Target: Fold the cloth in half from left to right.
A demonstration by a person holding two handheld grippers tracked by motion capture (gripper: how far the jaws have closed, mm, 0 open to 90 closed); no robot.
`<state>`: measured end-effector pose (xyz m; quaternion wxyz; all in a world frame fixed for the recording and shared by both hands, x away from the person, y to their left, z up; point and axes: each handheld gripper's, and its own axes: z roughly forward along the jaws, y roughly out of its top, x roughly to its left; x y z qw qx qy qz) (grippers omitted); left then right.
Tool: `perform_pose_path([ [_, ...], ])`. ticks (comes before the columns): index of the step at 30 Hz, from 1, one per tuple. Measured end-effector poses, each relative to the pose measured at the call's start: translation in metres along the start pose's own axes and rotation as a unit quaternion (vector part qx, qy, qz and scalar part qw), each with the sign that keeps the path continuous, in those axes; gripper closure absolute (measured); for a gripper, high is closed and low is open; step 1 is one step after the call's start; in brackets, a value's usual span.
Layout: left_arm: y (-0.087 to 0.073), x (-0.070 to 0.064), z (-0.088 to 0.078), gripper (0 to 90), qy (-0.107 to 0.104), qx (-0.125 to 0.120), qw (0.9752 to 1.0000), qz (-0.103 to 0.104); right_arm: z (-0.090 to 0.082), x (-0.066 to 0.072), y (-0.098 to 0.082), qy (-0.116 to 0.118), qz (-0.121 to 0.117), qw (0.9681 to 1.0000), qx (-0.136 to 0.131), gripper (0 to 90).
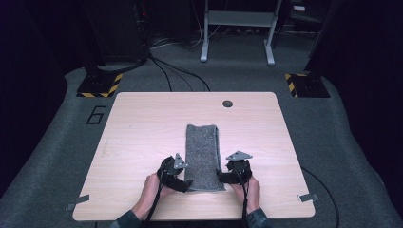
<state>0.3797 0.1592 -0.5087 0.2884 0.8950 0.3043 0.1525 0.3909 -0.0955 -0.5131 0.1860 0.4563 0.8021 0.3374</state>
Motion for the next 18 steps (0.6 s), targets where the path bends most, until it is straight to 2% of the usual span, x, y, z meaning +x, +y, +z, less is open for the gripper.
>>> perform_pose_path([
  [3,-0.004,-0.001,0.001,15.1,-0.007,-0.001,1.0000,-0.004,0.003,0.001,-0.004,0.000,-0.006,0.9999,0.010,19.9],
  [5,-0.006,-0.001,0.000,15.2,-0.014,-0.006,0.9999,-0.008,0.001,0.003,-0.010,0.003,0.000,0.9999,0.010,20.1],
  [6,-0.007,0.000,-0.003,15.1,-0.031,-0.006,0.9994,-0.013,0.000,0.003,-0.011,0.003,-0.003,0.9999,0.009,20.1],
  [7,-0.007,0.001,-0.005,14.9,-0.035,-0.011,0.9992,-0.014,-0.002,0.003,-0.012,0.004,-0.008,0.9999,0.012,20.1],
  [9,-0.005,0.006,-0.009,14.8,-0.040,-0.024,0.9986,-0.027,-0.006,0.002,-0.010,0.010,-0.004,0.9999,0.006,20.2],
  [10,-0.005,0.006,-0.009,14.7,-0.040,-0.024,0.9986,-0.027,-0.006,0.002,-0.010,0.010,-0.004,0.9999,0.006,20.2],
  [11,0.004,0.017,-0.011,14.7,-0.032,-0.037,0.9979,-0.042,-0.007,-0.001,-0.003,0.011,-0.005,0.9999,-0.002,20.4],
  [12,0.004,0.017,-0.011,14.7,-0.032,-0.037,0.9979,-0.042,-0.007,-0.001,-0.003,0.011,-0.005,0.9999,-0.002,20.4],
  [13,0.009,0.024,-0.011,14.7,-0.030,-0.043,0.9974,-0.049,-0.006,-0.003,0.001,0.010,-0.006,0.9999,-0.003,20.4],
  [14,0.019,0.039,-0.005,14.5,-0.037,-0.049,0.9954,-0.074,-0.002,-0.005,0.012,0.007,0.002,1.0000,-0.003,20.4],
  [15,0.023,0.046,-0.002,14.1,-0.038,-0.051,0.9945,-0.084,0.001,-0.007,0.018,0.007,-0.002,1.0000,-0.004,20.4],
  [16,0.023,0.046,-0.002,14.2,-0.038,-0.051,0.9945,-0.084,0.005,-0.008,0.023,0.007,-0.005,0.9999,-0.009,20.5],
  [17,0.032,0.057,0.007,14.2,-0.021,-0.044,0.9950,-0.087,0.008,-0.008,0.028,0.007,-0.004,1.0000,-0.005,20.7],
  [18,0.032,0.057,0.007,14.2,-0.021,-0.044,0.9950,-0.087,0.008,-0.008,0.028,0.007,-0.004,1.0000,-0.005,20.7],
])
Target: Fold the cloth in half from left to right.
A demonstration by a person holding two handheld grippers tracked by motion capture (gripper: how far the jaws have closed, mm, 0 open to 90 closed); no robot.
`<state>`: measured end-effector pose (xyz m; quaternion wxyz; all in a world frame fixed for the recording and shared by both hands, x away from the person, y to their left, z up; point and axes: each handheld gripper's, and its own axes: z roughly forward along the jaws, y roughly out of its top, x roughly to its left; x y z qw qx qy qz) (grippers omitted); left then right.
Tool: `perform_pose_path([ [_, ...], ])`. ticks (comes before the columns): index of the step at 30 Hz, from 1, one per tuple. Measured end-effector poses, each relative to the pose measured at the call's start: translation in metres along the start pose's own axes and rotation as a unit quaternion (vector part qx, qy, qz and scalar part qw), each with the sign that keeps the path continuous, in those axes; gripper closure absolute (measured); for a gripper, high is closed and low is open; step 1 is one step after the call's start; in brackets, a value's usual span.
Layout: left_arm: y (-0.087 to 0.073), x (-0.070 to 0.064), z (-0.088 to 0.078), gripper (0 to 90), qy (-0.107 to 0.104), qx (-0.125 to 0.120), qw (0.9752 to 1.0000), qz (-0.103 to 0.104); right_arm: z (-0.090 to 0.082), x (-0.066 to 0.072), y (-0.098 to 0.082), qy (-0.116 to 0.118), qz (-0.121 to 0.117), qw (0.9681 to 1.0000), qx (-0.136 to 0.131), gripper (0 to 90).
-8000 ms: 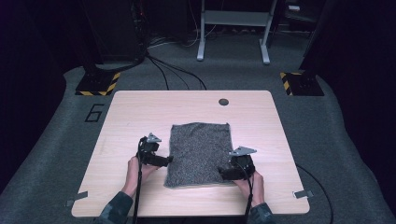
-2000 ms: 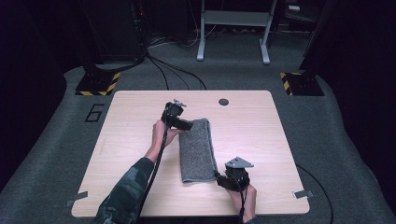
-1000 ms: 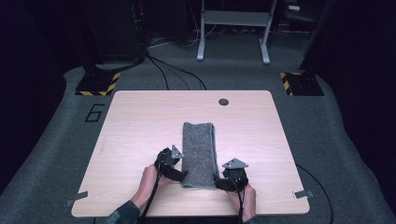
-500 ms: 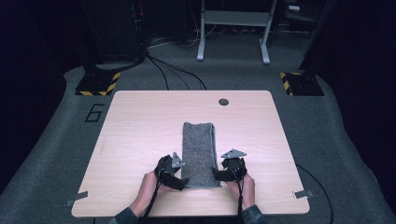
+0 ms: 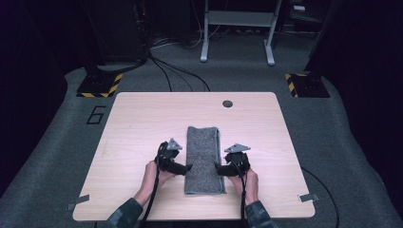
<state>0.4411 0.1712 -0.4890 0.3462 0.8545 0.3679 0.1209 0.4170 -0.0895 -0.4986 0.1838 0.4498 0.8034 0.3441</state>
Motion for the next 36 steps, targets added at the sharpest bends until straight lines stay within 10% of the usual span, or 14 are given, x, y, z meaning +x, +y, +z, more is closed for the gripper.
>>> perform_pose_path([
  [9,0.005,0.007,0.034,15.3,0.046,0.042,0.9980,0.007,0.029,-0.007,0.013,-0.021,-0.003,0.9992,0.034,21.4],
  [22,-0.014,-0.005,0.020,15.1,0.024,0.034,0.9989,0.020,0.015,0.007,-0.004,-0.009,-0.015,0.9990,0.042,22.2],
  [28,0.007,0.014,0.020,14.8,0.032,0.018,0.9993,-0.002,0.021,-0.002,0.020,-0.003,0.004,0.9999,0.010,21.8],
  [36,0.011,0.023,0.039,15.3,0.045,0.044,0.9980,-0.008,0.045,-0.010,0.027,-0.021,0.001,0.9987,0.046,23.0],
])
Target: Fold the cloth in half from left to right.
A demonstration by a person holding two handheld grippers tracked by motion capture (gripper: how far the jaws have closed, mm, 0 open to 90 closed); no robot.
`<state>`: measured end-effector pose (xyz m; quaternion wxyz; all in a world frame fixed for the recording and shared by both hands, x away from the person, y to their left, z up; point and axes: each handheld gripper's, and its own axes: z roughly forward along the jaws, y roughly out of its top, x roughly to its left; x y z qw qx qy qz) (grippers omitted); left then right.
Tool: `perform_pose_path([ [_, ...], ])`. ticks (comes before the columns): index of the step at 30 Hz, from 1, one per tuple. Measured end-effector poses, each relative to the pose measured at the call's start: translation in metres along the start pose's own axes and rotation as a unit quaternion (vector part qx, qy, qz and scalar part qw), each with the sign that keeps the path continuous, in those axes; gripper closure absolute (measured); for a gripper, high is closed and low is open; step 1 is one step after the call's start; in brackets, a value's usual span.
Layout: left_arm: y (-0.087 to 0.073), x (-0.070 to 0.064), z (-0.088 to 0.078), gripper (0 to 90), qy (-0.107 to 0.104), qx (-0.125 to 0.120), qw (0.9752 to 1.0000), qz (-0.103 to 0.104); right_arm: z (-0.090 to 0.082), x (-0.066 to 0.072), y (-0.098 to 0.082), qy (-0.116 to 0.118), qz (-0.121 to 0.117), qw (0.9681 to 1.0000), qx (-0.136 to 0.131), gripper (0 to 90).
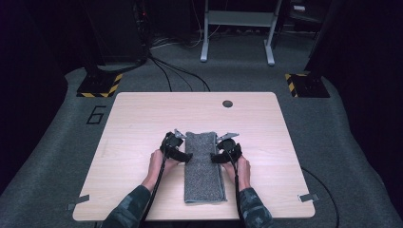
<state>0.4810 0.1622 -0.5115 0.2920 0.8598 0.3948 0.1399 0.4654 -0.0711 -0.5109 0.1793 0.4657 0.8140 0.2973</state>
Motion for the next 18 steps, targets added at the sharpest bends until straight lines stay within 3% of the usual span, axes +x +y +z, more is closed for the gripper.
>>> perform_pose_path([
  [5,-0.006,0.002,-0.001,15.1,-0.003,-0.007,1.0000,-0.001,-0.004,-0.006,-0.011,0.006,0.005,1.0000,0.001,22.9],
  [8,-0.006,0.005,-0.004,15.2,-0.017,-0.012,0.9998,-0.004,-0.007,-0.008,-0.011,0.009,0.005,0.9999,0.002,22.6],
  [12,0.000,0.008,-0.004,15.3,-0.018,-0.019,0.9995,-0.016,-0.008,-0.018,-0.001,0.013,0.023,0.9993,-0.027,23.3],
  [13,0.003,0.009,-0.002,15.4,-0.007,-0.021,0.9996,-0.016,-0.006,-0.019,0.002,0.009,0.024,0.9993,-0.028,23.3],
  [18,0.003,0.006,0.004,15.3,0.005,-0.003,0.9999,-0.011,0.005,-0.021,0.008,-0.003,0.017,0.9997,-0.016,24.4],
])
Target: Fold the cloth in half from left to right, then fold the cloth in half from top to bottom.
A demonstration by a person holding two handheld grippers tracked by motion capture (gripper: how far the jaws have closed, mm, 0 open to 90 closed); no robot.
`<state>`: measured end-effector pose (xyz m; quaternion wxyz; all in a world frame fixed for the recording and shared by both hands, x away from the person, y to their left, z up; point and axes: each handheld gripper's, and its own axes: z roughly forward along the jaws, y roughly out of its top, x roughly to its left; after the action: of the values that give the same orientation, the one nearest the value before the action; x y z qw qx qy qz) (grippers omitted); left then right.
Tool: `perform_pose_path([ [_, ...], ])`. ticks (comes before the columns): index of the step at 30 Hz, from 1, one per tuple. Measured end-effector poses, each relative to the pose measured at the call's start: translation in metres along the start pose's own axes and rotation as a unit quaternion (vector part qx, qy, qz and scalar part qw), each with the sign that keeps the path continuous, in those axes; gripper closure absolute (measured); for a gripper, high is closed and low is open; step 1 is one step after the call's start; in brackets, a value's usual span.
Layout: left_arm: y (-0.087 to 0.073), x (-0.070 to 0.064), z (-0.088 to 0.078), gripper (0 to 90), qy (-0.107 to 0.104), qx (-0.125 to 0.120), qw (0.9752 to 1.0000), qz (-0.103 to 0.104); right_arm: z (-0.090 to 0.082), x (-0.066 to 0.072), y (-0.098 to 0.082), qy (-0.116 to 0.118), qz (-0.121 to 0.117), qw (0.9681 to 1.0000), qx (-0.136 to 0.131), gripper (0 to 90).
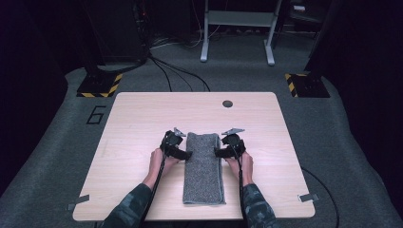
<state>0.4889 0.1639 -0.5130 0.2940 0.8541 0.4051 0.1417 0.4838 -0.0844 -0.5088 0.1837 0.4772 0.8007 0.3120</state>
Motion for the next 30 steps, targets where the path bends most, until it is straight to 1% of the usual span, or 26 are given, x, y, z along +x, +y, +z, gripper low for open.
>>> perform_pose_path([
  [1,-0.001,0.000,0.000,15.4,0.001,-0.002,1.0000,0.001,0.002,0.001,0.000,-0.003,-0.001,1.0000,0.005,24.5],
  [3,-0.001,0.001,0.000,15.3,0.000,-0.002,1.0000,0.002,0.006,0.000,-0.002,0.000,-0.001,0.9999,0.010,24.1],
  [5,-0.001,0.001,0.000,15.4,0.000,-0.002,1.0000,0.002,0.006,-0.001,-0.002,0.003,0.001,1.0000,0.009,24.1],
  [7,-0.001,0.001,-0.001,15.5,-0.006,-0.004,1.0000,-0.002,0.005,-0.002,-0.002,0.007,-0.001,0.9999,0.009,24.5],
  [9,0.000,0.004,-0.003,15.3,-0.010,-0.015,0.9998,-0.008,0.003,-0.004,-0.001,0.015,0.001,0.9999,0.002,24.5],
  [10,0.000,0.004,-0.003,15.4,-0.010,-0.015,0.9998,-0.008,0.003,-0.005,0.000,0.022,0.005,0.9997,-0.002,24.4],
  [11,0.002,0.006,-0.003,15.4,-0.013,-0.015,0.9998,-0.009,0.003,-0.005,0.000,0.022,0.005,0.9997,-0.002,24.4],
  [12,0.003,0.008,-0.003,15.3,-0.013,-0.017,0.9997,-0.015,0.002,-0.006,0.001,0.027,0.011,0.9996,-0.003,24.0],
  [13,0.007,0.014,-0.002,15.2,-0.024,-0.021,0.9992,-0.025,0.001,-0.009,0.005,0.032,0.017,0.9993,-0.009,23.9],
  [14,0.007,0.014,-0.002,15.3,-0.024,-0.021,0.9992,-0.025,0.001,-0.009,0.005,0.032,0.017,0.9993,-0.009,23.9],
  [15,0.011,0.018,0.001,15.3,-0.020,-0.027,0.9988,-0.035,0.000,-0.011,0.010,0.036,0.018,0.9991,-0.014,23.9],
  [16,0.013,0.021,0.003,15.3,-0.030,-0.026,0.9982,-0.046,0.001,-0.012,0.013,0.039,0.019,0.9990,-0.013,23.7],
  [17,0.015,0.024,0.005,15.3,-0.030,-0.029,0.9977,-0.053,0.003,-0.013,0.016,0.042,0.019,0.9988,-0.014,23.7],
  [18,0.015,0.024,0.005,15.3,-0.030,-0.029,0.9977,-0.053,0.003,-0.013,0.016,0.042,0.019,0.9988,-0.014,23.7],
  [19,0.020,0.029,0.008,15.4,-0.030,-0.031,0.9972,-0.060,0.006,-0.015,0.021,0.041,0.024,0.9988,-0.014,24.2],
  [20,0.023,0.031,0.010,15.5,-0.034,-0.030,0.9968,-0.066,0.008,-0.015,0.024,0.046,0.031,0.9984,-0.008,24.3],
  [21,0.026,0.032,0.012,15.6,-0.028,-0.029,0.9970,-0.066,0.011,-0.017,0.026,0.052,0.034,0.9980,-0.006,24.7],
  [23,0.031,0.035,0.016,16.4,-0.027,-0.026,0.9970,-0.068,0.016,-0.020,0.030,0.050,0.044,0.9978,-0.003,26.9],
  [24,0.031,0.035,0.016,17.0,-0.027,-0.026,0.9970,-0.068,0.020,-0.022,0.031,0.056,0.050,0.9972,0.003,27.8],
  [25,0.036,0.037,0.020,18.4,-0.022,-0.027,0.9970,-0.069,0.022,-0.024,0.032,0.062,0.055,0.9966,0.004,29.8],
  [26,0.037,0.038,0.021,19.7,-0.023,-0.026,0.9970,-0.068,0.026,-0.027,0.033,0.061,0.061,0.9963,0.009,32.5],
  [27,0.039,0.037,0.023,21.5,-0.025,-0.023,0.9970,-0.069,0.029,-0.027,0.034,0.059,0.063,0.9963,0.008,34.7],
  [28,0.040,0.036,0.025,23.2,-0.020,-0.021,0.9972,-0.069,0.031,-0.027,0.034,0.060,0.060,0.9964,0.011,35.8],
  [29,0.040,0.035,0.027,25.6,-0.023,-0.017,0.9975,-0.065,0.032,-0.026,0.034,0.057,0.057,0.9967,0.011,37.5],
  [30,0.041,0.034,0.027,28.3,-0.017,-0.018,0.9981,-0.056,0.033,-0.025,0.035,0.054,0.054,0.9970,0.011,41.5],
])
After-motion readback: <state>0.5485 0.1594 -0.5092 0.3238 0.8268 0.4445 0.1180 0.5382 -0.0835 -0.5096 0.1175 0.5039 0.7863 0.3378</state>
